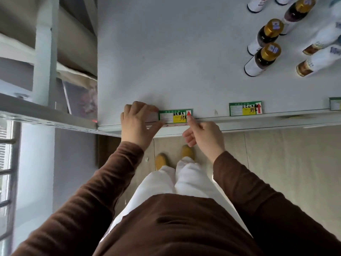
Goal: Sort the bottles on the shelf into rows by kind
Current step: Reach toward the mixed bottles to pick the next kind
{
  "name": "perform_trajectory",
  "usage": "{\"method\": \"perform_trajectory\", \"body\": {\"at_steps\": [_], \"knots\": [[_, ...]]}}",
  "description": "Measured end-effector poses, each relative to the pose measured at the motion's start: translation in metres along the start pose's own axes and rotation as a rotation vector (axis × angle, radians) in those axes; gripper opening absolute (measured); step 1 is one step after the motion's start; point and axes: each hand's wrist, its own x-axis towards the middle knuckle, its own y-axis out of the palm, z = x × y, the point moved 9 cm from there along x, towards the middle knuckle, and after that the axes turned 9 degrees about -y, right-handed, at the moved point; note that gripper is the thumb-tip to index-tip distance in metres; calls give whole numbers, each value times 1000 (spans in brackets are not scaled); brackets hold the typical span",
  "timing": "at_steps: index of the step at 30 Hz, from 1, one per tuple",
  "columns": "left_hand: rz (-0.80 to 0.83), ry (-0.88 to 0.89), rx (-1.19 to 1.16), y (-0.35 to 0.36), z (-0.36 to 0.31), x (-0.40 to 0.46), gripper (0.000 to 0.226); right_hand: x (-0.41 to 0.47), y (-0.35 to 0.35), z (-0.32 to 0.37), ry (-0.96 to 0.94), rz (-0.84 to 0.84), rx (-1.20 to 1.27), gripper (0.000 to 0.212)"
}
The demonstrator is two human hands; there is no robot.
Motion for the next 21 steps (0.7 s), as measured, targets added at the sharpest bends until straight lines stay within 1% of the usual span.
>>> {"method": "perform_trajectory", "body": {"at_steps": [7,10,14,16,18,21], "knots": [[-11,-3,-23,9,5,3,33,4,2,-5,4,-3,11,67],[-4,-29,-31,11,7,3,33,5,2,-2,-21,10,-22,61],[29,-24,3,10,2,3,34,6,-2,0,-10,38,-77,67],[63,-13,41,10,-4,4,37,5,-7,6,-39,52,-130,62],[91,9,49,10,-19,9,39,5,-24,19,-116,4,-253,57],[136,68,-64,10,-55,20,38,11,-71,48,-275,-149,-407,52]]}}
